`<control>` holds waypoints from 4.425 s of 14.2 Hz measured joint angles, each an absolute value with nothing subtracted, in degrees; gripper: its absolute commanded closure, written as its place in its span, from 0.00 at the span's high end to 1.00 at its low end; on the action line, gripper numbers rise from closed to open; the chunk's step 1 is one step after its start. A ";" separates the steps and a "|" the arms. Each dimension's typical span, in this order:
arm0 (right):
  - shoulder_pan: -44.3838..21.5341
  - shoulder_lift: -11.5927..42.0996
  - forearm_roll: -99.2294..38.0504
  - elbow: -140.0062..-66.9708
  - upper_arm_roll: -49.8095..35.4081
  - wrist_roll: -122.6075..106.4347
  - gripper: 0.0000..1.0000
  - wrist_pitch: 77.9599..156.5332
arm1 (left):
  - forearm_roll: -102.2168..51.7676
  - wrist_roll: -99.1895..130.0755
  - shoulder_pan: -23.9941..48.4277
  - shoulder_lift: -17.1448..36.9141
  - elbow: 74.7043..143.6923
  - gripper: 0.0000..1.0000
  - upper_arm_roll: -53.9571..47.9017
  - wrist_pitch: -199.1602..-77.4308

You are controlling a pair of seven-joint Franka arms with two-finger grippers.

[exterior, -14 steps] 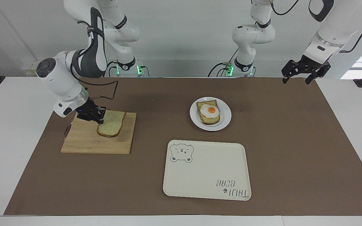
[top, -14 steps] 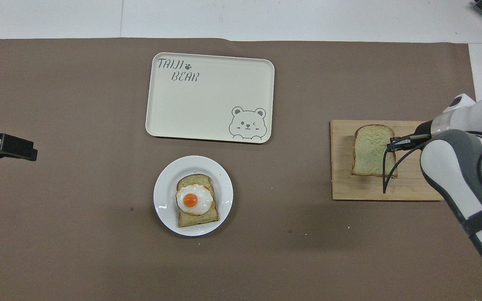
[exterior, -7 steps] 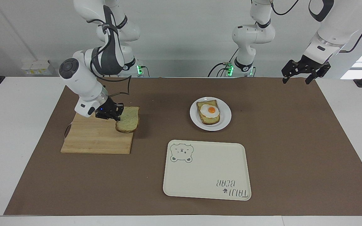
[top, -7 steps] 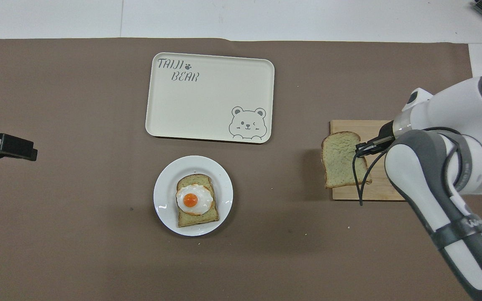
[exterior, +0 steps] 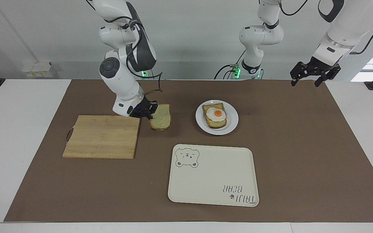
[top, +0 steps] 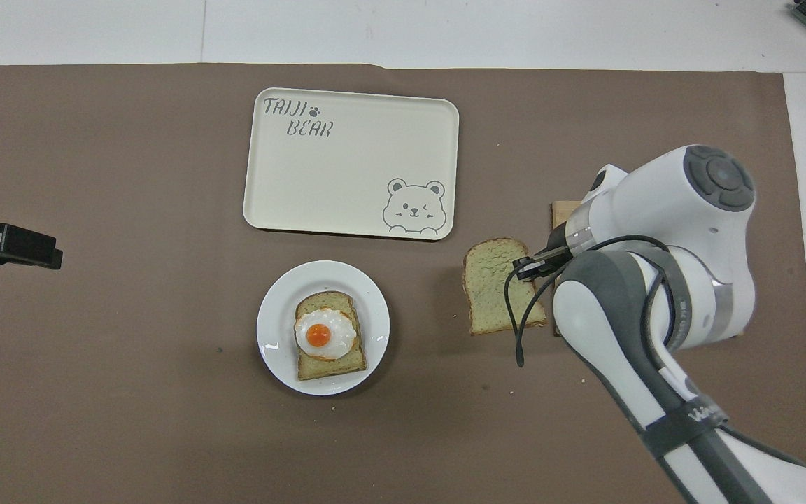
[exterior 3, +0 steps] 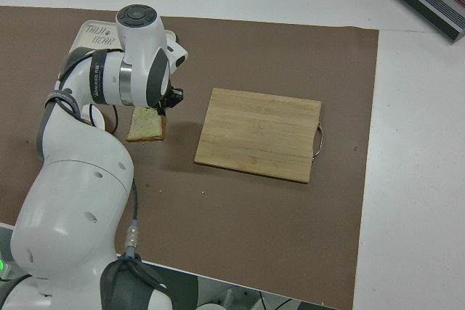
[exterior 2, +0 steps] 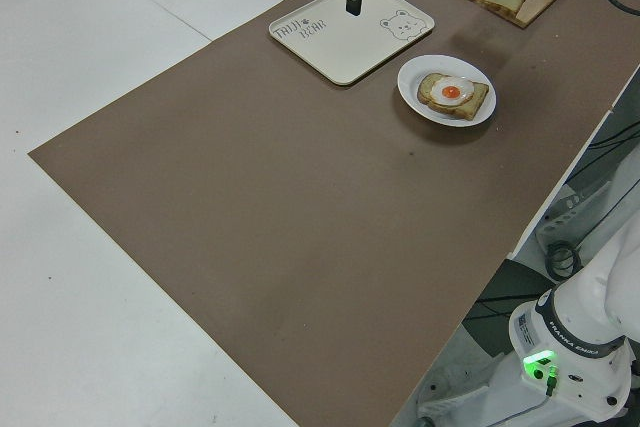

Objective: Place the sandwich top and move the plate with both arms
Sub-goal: 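Lift the bread slice and carry it toward the egg toast plate, then lower the bread slice onto the egg toast and open the right gripper, then withdraw the right gripper while the left gripper reaches the plate rim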

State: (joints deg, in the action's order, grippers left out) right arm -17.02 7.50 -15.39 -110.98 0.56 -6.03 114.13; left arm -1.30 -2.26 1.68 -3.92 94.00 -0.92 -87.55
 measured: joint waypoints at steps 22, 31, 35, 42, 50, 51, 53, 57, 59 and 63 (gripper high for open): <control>-42.63 14.73 -21.23 -111.62 -0.32 17.87 0.00 131.86 | -1.30 -2.26 1.68 -3.92 94.00 1.00 -0.92 -87.58; -42.44 17.46 -21.26 -111.90 -0.15 17.88 1.00 135.96 | -1.30 -2.26 1.68 -3.92 94.00 1.00 -0.92 -87.59; -42.14 17.45 -21.24 -111.73 0.42 17.88 1.00 136.01 | -1.29 -2.14 1.64 -4.04 93.76 1.00 -0.54 -87.62; -32.60 12.89 -11.12 -110.60 0.93 17.69 1.00 131.39 | -1.29 -2.20 0.93 -4.94 92.73 1.00 0.29 -87.58; -22.88 4.53 -5.83 -109.41 1.16 17.66 1.00 115.15 | -4.06 -2.28 3.28 -4.15 103.93 1.00 -1.65 -96.06; -21.92 3.70 -4.97 -109.40 1.15 17.53 1.00 113.68 | -4.77 -2.29 3.82 -3.99 106.28 1.00 -1.67 -98.30; -19.44 2.21 -4.49 -109.36 1.18 16.65 1.00 111.15 | -6.71 -2.31 5.01 -3.80 110.56 1.00 -1.72 -101.89; -11.66 0.07 -4.42 -107.28 1.26 15.43 1.00 105.72 | -10.12 -3.03 7.37 -3.75 117.85 1.00 -1.80 -109.02; -8.59 -0.29 -4.42 -105.21 1.31 15.23 1.00 104.32 | -14.88 -6.71 7.67 -3.60 121.98 1.00 -1.78 -112.77; -5.56 -0.63 -4.42 -102.17 1.41 15.23 1.00 103.98 | -25.27 -18.98 7.96 -1.96 131.09 1.00 -1.70 -122.91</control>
State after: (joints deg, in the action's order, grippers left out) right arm -5.56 -0.63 -4.42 -102.17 1.41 15.23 103.98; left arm -25.27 -18.98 7.96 -1.96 131.09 -1.70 -122.91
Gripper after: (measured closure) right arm 0.000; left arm 0.000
